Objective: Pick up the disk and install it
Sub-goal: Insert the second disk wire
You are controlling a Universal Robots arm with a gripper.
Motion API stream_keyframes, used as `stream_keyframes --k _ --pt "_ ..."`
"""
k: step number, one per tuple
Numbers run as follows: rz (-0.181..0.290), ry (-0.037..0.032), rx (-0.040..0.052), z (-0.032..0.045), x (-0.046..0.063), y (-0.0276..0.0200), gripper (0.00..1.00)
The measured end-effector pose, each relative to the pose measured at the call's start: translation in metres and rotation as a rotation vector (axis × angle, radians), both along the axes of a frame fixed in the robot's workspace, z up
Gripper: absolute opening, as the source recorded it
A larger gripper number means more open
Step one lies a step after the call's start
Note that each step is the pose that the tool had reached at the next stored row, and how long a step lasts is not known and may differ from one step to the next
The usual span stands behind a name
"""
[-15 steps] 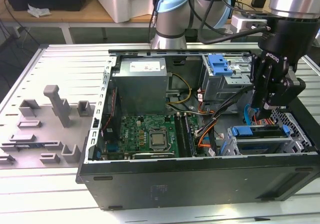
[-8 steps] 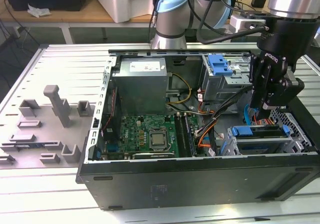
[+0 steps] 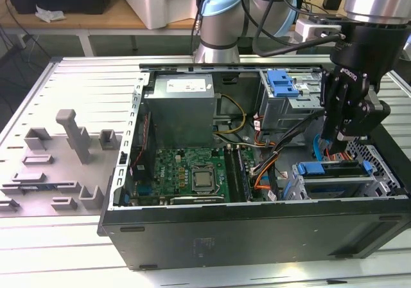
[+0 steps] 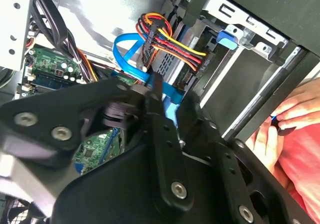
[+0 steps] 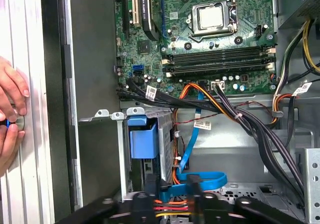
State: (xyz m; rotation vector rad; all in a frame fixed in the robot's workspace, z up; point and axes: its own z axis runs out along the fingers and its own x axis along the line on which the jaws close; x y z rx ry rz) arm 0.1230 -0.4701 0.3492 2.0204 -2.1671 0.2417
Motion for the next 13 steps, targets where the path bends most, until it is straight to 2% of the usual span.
stream_keyframes --k 1,2,4,13 --pt "0.0 0.0 0.0 -0.0001 0.0 -0.0001 0.28" --pt "0.0 -0.0001 0.0001 -0.0001 0.0 -0.0001 0.28" --pt "0.0 0.0 -0.0001 0.0 0.0 -0.0003 0.16" --pt "-0.001 0.0 -0.0002 -0.0001 0.0 -0.0004 0.16"
